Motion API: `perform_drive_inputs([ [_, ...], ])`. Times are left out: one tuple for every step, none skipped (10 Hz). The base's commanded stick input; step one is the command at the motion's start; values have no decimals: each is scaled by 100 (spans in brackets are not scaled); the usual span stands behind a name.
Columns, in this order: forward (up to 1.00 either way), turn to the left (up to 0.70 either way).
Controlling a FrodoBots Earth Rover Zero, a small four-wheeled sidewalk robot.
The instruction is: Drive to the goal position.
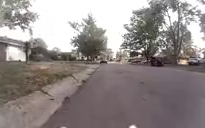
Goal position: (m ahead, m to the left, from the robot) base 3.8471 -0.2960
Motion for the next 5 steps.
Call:
perform_drive_inputs([
  [100,0],
  [100,0],
  [100,0],
  [100,0],
  [100,0],
])
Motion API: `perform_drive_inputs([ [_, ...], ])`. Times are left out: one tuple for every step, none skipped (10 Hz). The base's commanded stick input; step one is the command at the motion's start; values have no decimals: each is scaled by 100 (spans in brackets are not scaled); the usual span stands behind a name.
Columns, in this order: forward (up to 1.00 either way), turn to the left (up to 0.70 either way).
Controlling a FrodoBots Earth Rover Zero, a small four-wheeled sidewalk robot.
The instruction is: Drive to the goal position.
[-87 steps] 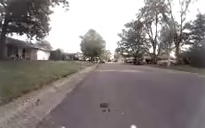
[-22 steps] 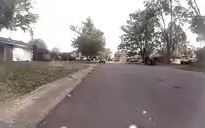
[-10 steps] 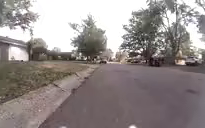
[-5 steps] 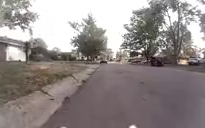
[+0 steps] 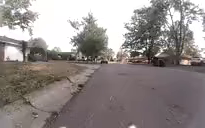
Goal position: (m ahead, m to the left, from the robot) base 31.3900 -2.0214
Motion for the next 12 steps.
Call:
perform_drive_inputs([
  [100,0],
  [100,0],
  [99,0],
  [97,0],
  [97,0],
  [97,-2],
  [100,-24],
  [100,-40],
  [100,-40],
  [100,-40],
  [100,-40],
  [100,-40],
])
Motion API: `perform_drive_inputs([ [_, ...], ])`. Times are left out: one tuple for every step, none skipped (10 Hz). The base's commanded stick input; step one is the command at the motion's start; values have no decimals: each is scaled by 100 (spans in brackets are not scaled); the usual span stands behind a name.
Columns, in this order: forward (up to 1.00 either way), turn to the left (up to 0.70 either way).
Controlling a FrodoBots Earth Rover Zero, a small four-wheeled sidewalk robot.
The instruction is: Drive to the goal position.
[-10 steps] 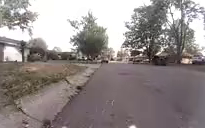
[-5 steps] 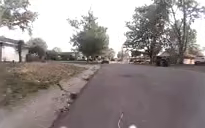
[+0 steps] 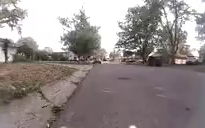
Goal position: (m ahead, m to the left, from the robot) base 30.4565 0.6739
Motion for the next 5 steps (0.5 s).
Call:
perform_drive_inputs([
  [100,-40],
  [100,0],
  [100,0],
  [100,0],
  [99,0],
])
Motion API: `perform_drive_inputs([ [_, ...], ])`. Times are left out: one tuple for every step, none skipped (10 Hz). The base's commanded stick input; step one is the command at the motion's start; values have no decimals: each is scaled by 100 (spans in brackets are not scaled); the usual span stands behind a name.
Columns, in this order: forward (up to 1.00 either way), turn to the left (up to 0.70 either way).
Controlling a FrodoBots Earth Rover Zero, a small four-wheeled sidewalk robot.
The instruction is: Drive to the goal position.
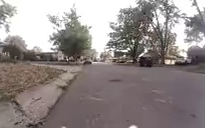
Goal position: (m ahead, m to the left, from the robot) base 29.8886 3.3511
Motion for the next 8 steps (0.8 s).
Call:
perform_drive_inputs([
  [78,0],
  [76,0],
  [72,0],
  [49,0],
  [12,0],
  [8,0],
  [8,0],
  [8,0],
])
